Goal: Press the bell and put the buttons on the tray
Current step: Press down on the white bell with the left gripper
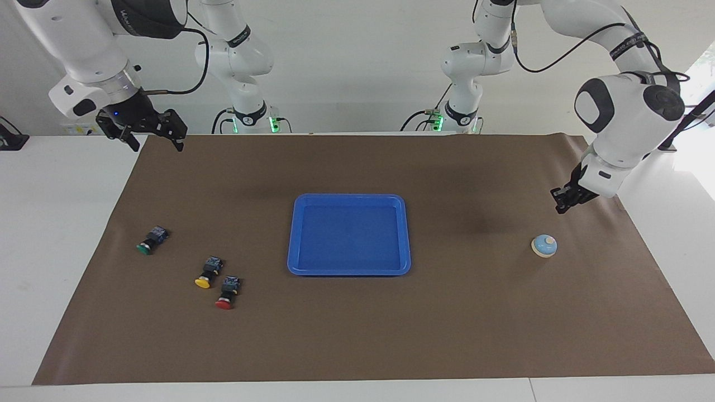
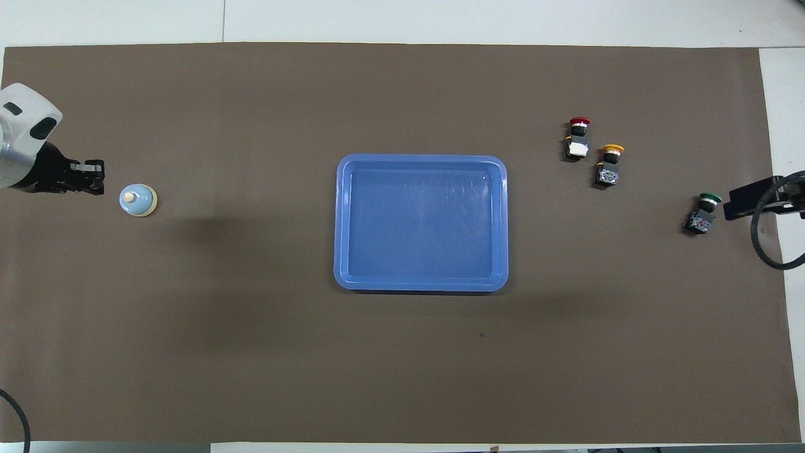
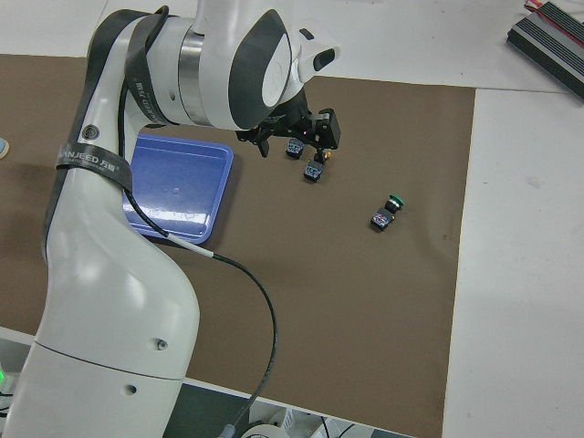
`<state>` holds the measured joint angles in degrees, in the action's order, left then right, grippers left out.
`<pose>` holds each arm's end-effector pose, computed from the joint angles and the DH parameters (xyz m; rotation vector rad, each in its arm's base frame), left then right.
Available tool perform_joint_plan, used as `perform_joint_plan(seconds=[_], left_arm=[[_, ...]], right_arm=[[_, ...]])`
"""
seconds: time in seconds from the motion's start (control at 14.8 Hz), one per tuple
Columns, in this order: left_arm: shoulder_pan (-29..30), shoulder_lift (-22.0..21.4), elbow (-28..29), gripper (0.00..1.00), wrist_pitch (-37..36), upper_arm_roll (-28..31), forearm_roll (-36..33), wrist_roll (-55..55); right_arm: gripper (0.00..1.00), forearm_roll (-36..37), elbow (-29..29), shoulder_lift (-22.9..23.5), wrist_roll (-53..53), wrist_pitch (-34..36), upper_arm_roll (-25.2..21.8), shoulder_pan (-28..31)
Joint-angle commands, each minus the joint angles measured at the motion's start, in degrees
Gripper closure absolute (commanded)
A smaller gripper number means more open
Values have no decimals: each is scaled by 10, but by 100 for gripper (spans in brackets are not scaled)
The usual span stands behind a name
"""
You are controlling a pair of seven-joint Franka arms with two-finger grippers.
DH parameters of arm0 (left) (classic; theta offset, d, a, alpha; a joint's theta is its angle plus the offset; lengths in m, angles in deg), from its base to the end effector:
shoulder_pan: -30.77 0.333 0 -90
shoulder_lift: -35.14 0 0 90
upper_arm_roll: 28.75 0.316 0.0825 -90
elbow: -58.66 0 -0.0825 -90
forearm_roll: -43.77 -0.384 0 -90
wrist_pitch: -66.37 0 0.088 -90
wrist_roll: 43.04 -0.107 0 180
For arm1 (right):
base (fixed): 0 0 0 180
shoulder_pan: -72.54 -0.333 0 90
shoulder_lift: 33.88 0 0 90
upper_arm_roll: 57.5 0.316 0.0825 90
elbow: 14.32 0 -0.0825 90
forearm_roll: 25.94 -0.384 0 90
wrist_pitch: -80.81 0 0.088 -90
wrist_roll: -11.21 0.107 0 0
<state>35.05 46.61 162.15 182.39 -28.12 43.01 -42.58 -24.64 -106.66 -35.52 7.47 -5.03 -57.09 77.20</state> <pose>0.6143 0.0532 0.4337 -3.1236 -0.1372 -0.0281 0.5354 -0.0423 0.6150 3.1217 -0.0150 -0.1346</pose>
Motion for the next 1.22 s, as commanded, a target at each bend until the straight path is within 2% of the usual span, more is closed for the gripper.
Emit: perform_joint_plan(seconds=[0.0,0.2,0.54,0.94,1.08,1.15], left_arm=[[18,-8,35,100,56,-4,-11,-12],[17,20,35,100,72,-3,-11,-13],[8,23,61,100,84,-4,-12,-17],[16,48,118,100,166,-4,-12,-38],[13,48,112,100,152,-3,-11,-38],[8,48,90,100,126,-4,-11,-38]], right_arm=[[0,1,-19,-15,-7,-12,3,2],[0,1,-19,-15,-7,-13,3,1],[0,1,-19,-15,-7,-13,3,1],[0,2,-19,-15,-6,-14,3,-2],[0,1,-19,-15,-7,-14,3,-2],[0,2,-19,-15,-7,-14,3,-2]])
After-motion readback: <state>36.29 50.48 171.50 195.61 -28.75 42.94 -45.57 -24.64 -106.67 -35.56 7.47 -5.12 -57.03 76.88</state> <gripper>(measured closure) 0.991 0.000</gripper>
